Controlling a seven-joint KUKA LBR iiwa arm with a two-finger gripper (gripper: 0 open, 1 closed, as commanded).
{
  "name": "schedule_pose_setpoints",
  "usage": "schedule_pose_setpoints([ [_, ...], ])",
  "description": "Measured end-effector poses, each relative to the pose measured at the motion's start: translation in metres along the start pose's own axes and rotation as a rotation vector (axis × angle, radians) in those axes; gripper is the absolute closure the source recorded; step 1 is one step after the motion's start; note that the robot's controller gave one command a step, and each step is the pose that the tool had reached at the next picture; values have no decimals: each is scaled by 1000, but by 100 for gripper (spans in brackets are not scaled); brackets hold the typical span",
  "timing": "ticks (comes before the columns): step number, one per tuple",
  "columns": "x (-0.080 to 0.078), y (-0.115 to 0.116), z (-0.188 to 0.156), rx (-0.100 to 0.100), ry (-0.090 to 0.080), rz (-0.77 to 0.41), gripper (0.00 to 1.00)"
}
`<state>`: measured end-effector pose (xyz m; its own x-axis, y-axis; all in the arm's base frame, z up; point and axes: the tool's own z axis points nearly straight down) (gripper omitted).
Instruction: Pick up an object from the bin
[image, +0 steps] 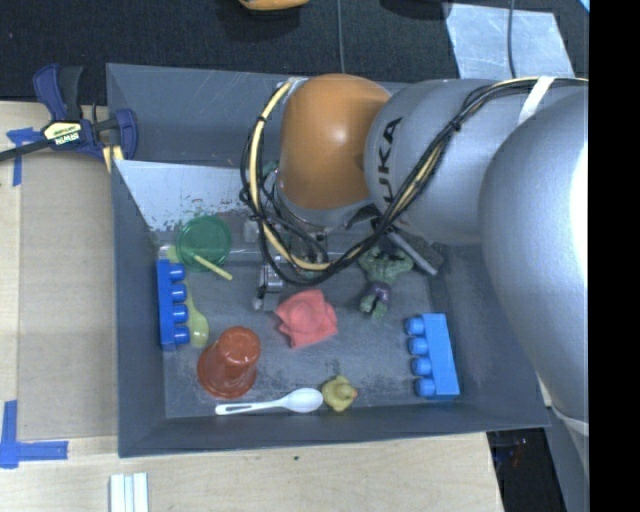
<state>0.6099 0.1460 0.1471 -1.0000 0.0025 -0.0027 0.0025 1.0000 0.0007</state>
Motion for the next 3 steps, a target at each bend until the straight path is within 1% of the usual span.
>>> schedule_pose_setpoints([
  [1,0,0,0,0,0,0,0],
  [2,-7,-9,-5,-1,-2,-167,0],
  [3,-1,-39,43,-1,-5,-176,0],
])
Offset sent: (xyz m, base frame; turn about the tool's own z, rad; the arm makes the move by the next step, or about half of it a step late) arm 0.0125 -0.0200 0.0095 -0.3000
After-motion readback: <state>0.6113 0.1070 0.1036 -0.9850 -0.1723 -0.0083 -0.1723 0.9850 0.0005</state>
